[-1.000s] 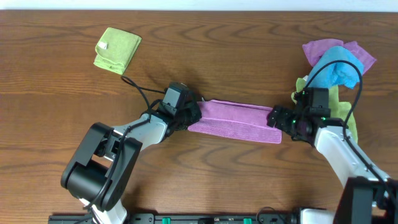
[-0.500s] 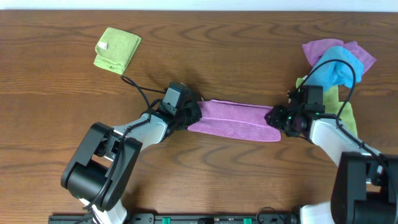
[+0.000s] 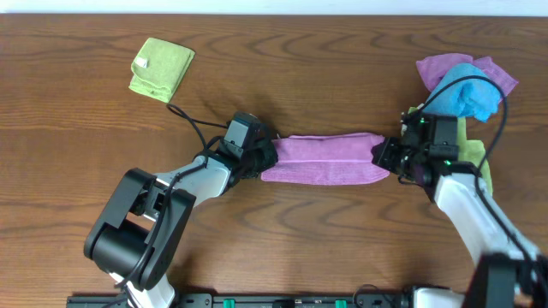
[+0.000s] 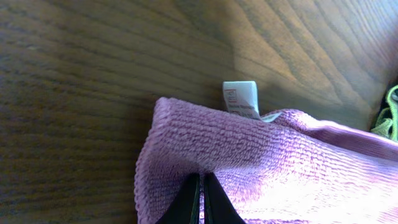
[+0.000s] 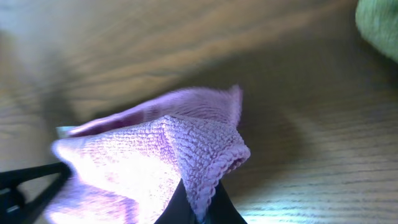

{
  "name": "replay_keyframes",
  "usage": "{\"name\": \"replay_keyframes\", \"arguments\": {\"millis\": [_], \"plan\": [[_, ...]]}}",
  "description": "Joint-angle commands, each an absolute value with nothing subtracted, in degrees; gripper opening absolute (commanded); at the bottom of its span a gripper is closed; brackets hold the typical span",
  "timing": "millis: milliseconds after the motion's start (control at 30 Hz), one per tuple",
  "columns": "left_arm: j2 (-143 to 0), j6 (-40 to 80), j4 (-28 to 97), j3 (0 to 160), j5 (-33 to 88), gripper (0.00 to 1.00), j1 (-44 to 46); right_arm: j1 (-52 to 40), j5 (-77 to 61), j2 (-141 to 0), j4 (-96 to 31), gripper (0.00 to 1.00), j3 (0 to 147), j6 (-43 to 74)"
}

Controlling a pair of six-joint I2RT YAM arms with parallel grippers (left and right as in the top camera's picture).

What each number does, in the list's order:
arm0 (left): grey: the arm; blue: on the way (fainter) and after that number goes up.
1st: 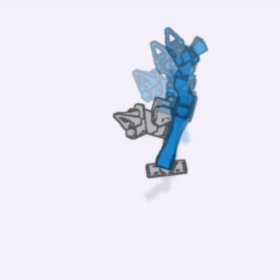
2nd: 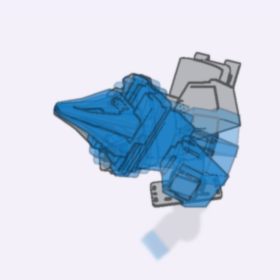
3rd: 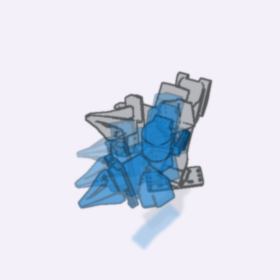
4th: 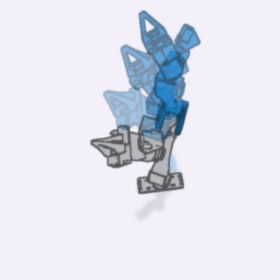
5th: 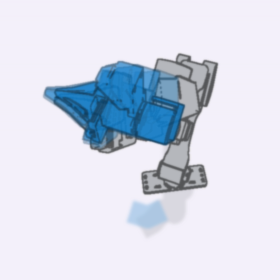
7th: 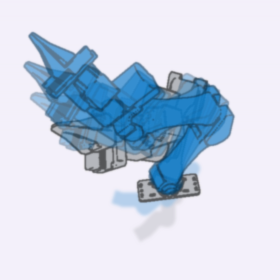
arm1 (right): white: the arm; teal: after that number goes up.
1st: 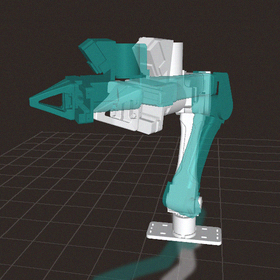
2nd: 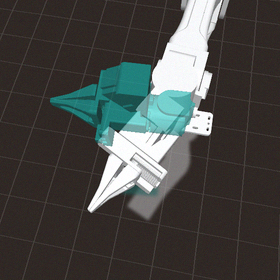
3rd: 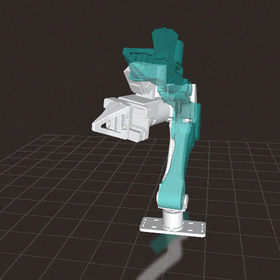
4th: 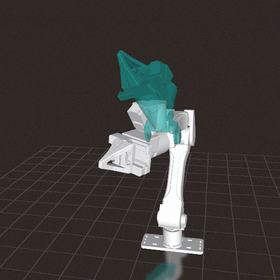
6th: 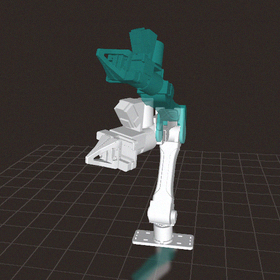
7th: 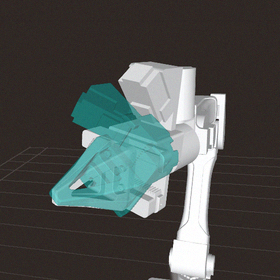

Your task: Fold the cloth

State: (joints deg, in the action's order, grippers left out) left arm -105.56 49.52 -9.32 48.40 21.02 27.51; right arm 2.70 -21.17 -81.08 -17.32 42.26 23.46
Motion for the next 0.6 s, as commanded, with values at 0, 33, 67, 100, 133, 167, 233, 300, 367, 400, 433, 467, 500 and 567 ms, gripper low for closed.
{"name": "replay_keyframes", "arguments": {"millis": [0, 33, 67, 100, 133, 167, 233, 300, 367, 400, 433, 467, 500, 567], "plan": [[-106.4, 49.6, -9.2, 50.4, 21.1, 0.06, 27.7, 1.9, -23.4, -77.1, -17.9, 0.01, 42.3, 23.0], [-106.4, 49.6, -9.2, 50.7, 21.3, 0.06, 27.7, 1.3, -23.7, -75.9, -17.7, 0.01, 42.3, 24.1], [-106.4, 49.6, -9.1, 51.0, 21.3, 0.06, 27.7, 0.7, -23.9, -75.2, -17.3, 0.01, 42.3, 25.1], [-106.4, 49.5, -9.0, 51.4, 21.3, 0.06, 27.7, -0.1, -23.9, -74.7, -16.4, 0.01, 42.3, 26.0], [-106.4, 49.5, -8.8, 51.7, 21.4, 0.06, 27.7, -1.0, -24.1, -74.6, -15.5, 0.01, 42.3, 26.7], [-106.4, 49.5, -8.8, 51.8, 21.5, 0.06, 27.7, -2.1, -24.1, -74.6, -14.5, 0.01, 42.3, 27.5], [-106.4, 49.5, -8.8, 52.0, 21.9, 0.06, 27.7, -5.0, -24.0, -74.7, -12.0, 0.01, 42.3, 29.0], [-106.4, 49.5, -8.6, 52.0, 22.1, 0.06, 27.7, -8.0, -23.3, -74.9, -9.2, 0.01, 42.3, 30.6], [-106.4, 49.5, -8.2, 52.0, 22.1, 0.06, 27.7, -10.6, -21.9, -75.4, -7.2, 0.01, 42.3, 32.2], [-106.4, 49.5, -8.1, 52.0, 22.1, 0.06, 27.7, -11.8, -21.2, -75.8, -6.5, 0.01, 42.3, 32.8], [-106.4, 49.5, -7.9, 52.0, 22.1, 0.06, 27.7, -13.1, -20.9, -76.4, -5.5, 0.01, 42.3, 33.3], [-106.4, 49.3, -7.7, 52.0, 22.1, 0.06, 27.7, -14.6, -21.0, -77.5, -3.9, 0.01, 42.3, 33.8], [-106.4, 49.3, -7.6, 52.0, 22.1, 0.06, 27.7, -16.0, -21.0, -78.7, -2.6, 0.01, 42.3, 34.3], [-106.4, 49.2, -7.5, 52.0, 22.1, 0.06, 27.7, -18.2, -20.9, -81.0, 0.1, 0.01, 42.3, 34.7]]}}
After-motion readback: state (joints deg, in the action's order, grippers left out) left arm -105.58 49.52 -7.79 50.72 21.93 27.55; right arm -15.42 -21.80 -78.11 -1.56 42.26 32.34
